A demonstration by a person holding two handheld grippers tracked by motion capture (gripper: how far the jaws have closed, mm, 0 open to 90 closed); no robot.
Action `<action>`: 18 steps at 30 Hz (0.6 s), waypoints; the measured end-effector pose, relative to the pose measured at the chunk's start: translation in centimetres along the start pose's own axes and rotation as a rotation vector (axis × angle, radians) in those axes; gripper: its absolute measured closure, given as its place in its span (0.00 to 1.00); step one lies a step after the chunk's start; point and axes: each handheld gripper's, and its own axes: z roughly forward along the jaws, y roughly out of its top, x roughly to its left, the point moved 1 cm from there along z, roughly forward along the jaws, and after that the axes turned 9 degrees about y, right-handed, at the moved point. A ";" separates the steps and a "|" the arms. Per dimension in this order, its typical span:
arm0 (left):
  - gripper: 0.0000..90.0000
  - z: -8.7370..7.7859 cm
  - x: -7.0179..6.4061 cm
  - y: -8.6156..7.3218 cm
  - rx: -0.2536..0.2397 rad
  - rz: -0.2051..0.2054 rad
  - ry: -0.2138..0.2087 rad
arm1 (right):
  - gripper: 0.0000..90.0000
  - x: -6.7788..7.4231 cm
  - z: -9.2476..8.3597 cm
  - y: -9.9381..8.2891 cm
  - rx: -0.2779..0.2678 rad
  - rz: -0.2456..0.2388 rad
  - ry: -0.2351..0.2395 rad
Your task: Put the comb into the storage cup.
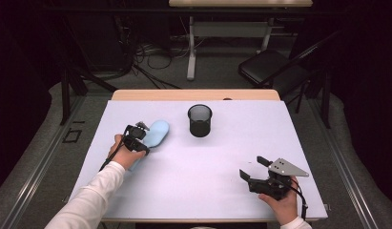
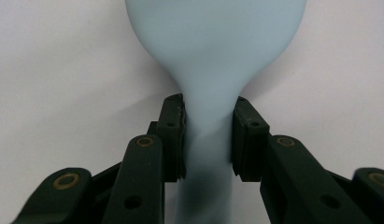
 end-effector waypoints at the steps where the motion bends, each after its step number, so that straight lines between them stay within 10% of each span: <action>1: 0.77 0.0 0.0 0.0 0.000 0.000 -0.001 | 0.17 0.0 0.0 0.0 0.000 0.000 0.000; 18: 0.77 -0.3 0.3 -0.2 -0.035 -0.012 -0.044 | 0.17 0.0 0.0 0.0 0.010 0.002 0.001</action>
